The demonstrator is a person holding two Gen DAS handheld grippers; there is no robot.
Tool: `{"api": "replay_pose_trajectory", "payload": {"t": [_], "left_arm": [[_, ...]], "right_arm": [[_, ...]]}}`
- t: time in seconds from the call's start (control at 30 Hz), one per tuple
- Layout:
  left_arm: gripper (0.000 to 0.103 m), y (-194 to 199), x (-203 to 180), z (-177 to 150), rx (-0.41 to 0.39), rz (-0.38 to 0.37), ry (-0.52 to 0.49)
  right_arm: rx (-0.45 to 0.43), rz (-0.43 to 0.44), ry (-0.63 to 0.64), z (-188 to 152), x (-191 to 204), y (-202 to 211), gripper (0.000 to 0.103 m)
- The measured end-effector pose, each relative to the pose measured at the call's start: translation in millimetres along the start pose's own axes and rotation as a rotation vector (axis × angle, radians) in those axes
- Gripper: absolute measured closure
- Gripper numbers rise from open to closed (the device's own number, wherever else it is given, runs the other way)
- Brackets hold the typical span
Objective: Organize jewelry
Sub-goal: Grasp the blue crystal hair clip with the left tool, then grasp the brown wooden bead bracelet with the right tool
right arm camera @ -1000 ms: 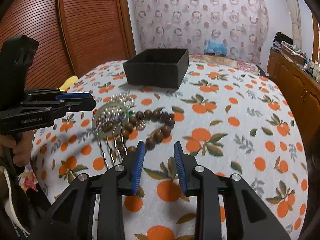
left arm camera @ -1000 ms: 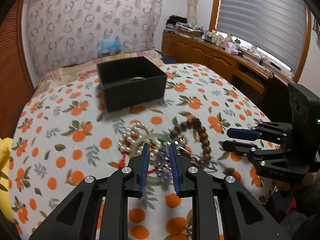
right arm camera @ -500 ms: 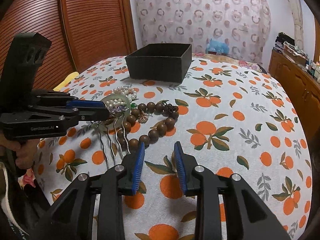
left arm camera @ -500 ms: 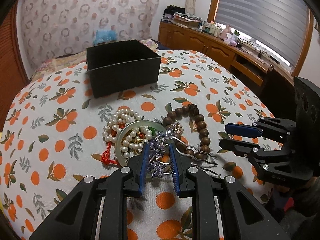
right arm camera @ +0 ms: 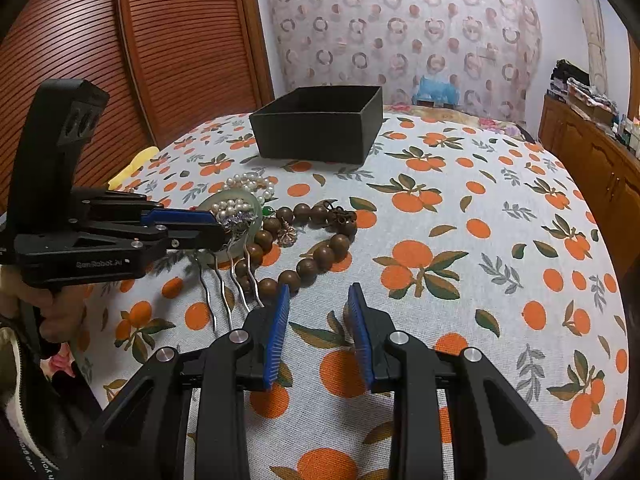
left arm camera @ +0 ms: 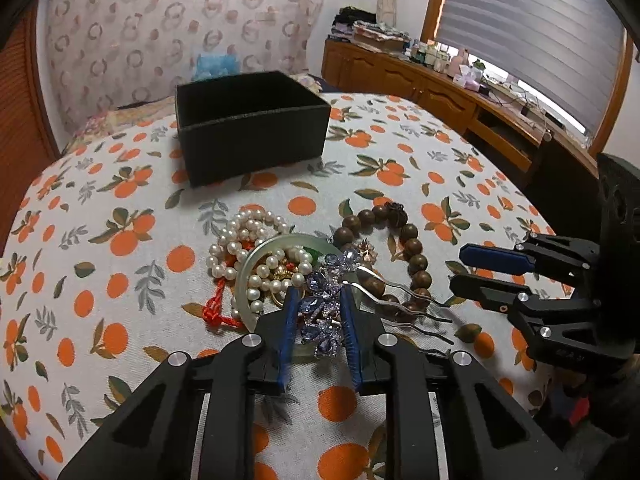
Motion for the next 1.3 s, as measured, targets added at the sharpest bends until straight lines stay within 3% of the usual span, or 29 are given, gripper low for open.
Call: {"api": "replay_pose_trajectory", "payload": {"t": [0.4, 1.3], "left_arm": [[0.083, 38.6, 11.9, 17.6, -0.132, 0.06, 0.009], [0.083, 65.3, 51.6, 17.9, -0.212, 0.113, 0.088]], "right_arm": [[0.023, -0.009, -0.008, 0.4, -5.0, -2.7, 0.07], [0.119, -0.082, 0.075, 42.6, -21.5, -56.8, 0.07]]}}
Point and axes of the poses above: each gripper's, at about its wrist camera, not at the fingertips, and y roughly against the way its jaws point, x to its left, z to its top, the point moved 9 cm from there along -y, roughly the way its jaws point, and after that the axes turned 4 degrees about y, right-handed, at the moved point
